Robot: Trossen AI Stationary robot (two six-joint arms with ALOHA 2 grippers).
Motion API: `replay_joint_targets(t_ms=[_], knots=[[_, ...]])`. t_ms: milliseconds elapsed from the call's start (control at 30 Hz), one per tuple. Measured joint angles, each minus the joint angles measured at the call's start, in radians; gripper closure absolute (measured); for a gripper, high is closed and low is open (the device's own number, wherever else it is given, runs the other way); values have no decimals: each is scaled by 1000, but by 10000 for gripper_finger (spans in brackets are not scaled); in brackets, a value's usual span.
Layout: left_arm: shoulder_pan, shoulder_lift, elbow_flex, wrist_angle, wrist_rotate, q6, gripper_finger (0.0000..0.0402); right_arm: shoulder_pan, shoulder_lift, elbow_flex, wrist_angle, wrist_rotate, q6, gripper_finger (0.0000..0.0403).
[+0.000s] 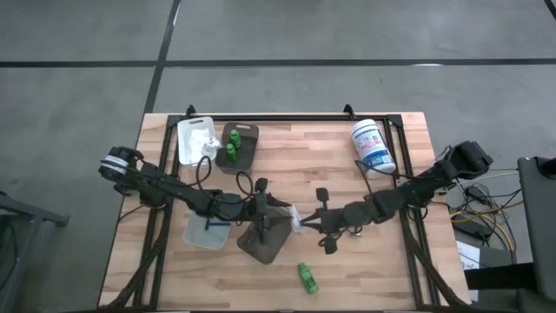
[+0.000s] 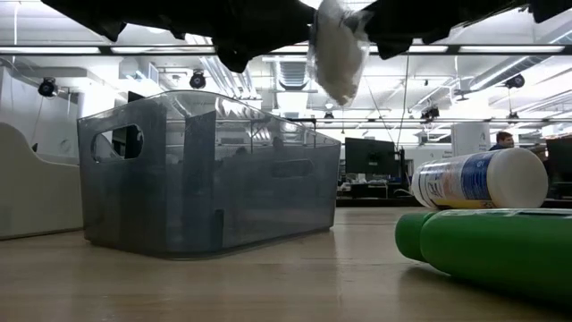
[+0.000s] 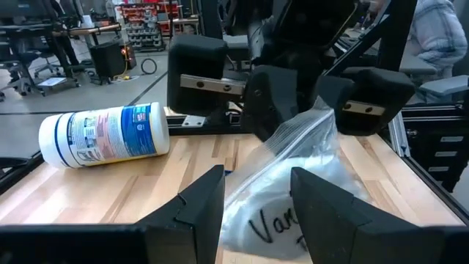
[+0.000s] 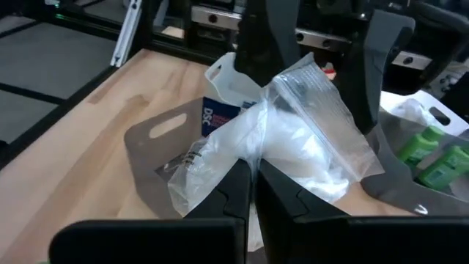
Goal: Pick & Place Travel size toiletries
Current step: Put the cotton pack into the white bin
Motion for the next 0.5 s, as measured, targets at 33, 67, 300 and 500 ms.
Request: replay_joint_targets(t_ms=[33, 67, 300, 500], knots=[[0, 0, 0, 0, 0, 0, 239, -6, 4, 0, 4, 0, 0, 393], [0, 0, 0, 0, 0, 0, 239, -11, 5, 0, 2, 0, 0, 392], [0, 0, 0, -7, 7, 0, 239, -31, 0, 0, 3, 0, -4, 393], [0, 0, 0, -60, 10, 0, 239, -31, -53, 0, -116, -39, 35, 392]])
